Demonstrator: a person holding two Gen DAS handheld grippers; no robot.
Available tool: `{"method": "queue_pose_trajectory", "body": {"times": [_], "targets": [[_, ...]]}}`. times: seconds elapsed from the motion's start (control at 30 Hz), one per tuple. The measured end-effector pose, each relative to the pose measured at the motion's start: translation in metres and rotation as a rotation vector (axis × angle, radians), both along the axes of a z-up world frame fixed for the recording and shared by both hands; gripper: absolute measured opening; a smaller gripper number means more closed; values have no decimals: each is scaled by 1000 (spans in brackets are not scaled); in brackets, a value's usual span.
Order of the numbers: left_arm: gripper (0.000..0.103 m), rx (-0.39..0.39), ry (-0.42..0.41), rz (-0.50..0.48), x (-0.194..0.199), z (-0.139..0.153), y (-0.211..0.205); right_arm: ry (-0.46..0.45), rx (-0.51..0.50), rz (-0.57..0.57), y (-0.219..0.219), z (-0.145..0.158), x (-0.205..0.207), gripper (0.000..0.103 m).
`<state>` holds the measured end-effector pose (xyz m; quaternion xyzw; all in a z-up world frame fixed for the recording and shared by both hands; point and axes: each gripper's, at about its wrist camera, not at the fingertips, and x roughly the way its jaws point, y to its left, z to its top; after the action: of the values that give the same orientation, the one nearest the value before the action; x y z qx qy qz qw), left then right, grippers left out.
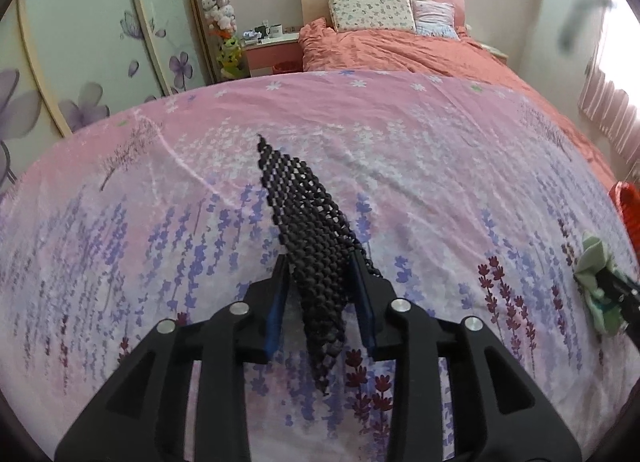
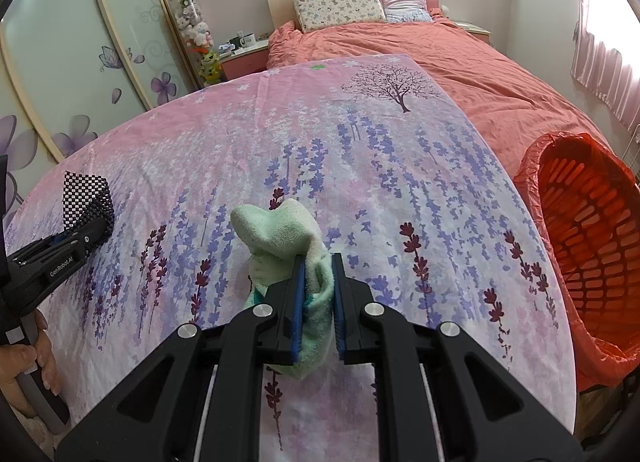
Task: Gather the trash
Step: 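Grasp the black mesh pad with the left gripper and lift it, then carry mesh pad and mint sock toward the orange basket with both grippers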
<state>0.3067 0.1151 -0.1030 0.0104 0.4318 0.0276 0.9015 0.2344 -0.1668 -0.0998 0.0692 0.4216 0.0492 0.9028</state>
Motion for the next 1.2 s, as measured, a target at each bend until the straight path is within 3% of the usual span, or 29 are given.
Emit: {"method": "queue_pose_trajectory", "body": {"times": [0.17,0.23,0.33,0.6,0.83,1.2], "targets": [[35,-83,1,4,0,-1,10,0,0,0,0,0,0,13],[23,-113,-2,-20,0,0,11,-3,5,0,0,0,0,13],[14,-92,1,-40,-1,3,7,-12,11,10,-2,3,-3,12],[13,-84,-81,-89,-24,41,-10,-86,41,7,-12,29,-31,11],[13,-85,-149,-145,-56,81,-40,-200,65,-27,-31,75,-57,11],[13,-67,-206,-241,-82,122,-100,-339,32,-98,-65,118,-93,12]]}}
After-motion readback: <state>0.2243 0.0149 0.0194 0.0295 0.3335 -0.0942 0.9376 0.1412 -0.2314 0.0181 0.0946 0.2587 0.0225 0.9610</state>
